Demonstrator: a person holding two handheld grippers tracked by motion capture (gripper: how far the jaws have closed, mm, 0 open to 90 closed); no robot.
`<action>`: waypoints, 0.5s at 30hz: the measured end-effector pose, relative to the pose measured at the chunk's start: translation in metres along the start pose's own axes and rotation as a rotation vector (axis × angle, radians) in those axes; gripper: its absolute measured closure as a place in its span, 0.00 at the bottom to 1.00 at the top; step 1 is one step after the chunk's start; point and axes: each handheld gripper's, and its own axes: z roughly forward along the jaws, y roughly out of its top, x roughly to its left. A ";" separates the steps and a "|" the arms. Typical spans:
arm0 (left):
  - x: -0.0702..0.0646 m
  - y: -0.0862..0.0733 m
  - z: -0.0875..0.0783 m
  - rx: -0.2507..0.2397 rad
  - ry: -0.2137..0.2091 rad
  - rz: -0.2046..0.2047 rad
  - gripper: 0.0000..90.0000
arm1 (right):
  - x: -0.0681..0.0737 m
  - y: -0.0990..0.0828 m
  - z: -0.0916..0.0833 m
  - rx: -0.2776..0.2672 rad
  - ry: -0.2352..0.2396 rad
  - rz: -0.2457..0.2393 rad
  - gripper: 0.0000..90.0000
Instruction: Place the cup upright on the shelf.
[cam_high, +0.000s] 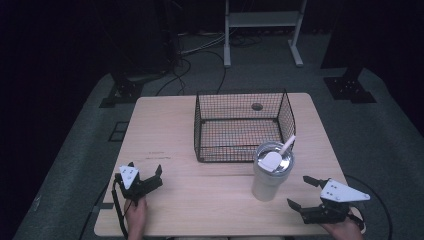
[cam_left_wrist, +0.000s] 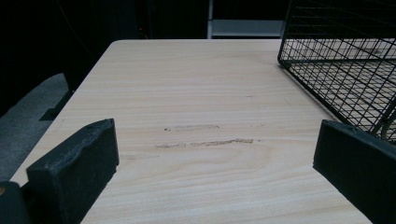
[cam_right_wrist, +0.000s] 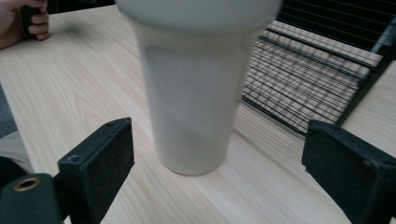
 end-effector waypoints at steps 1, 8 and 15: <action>0.000 0.000 0.000 0.000 0.000 0.000 0.00 | 0.001 0.001 0.002 -0.001 0.007 0.000 0.09; 0.000 0.000 0.000 0.000 0.000 -0.002 0.00 | 0.006 0.004 0.013 -0.013 0.053 0.020 0.09; 0.000 0.000 0.000 0.002 -0.001 -0.002 0.00 | 0.009 0.006 0.024 -0.010 0.067 0.029 0.09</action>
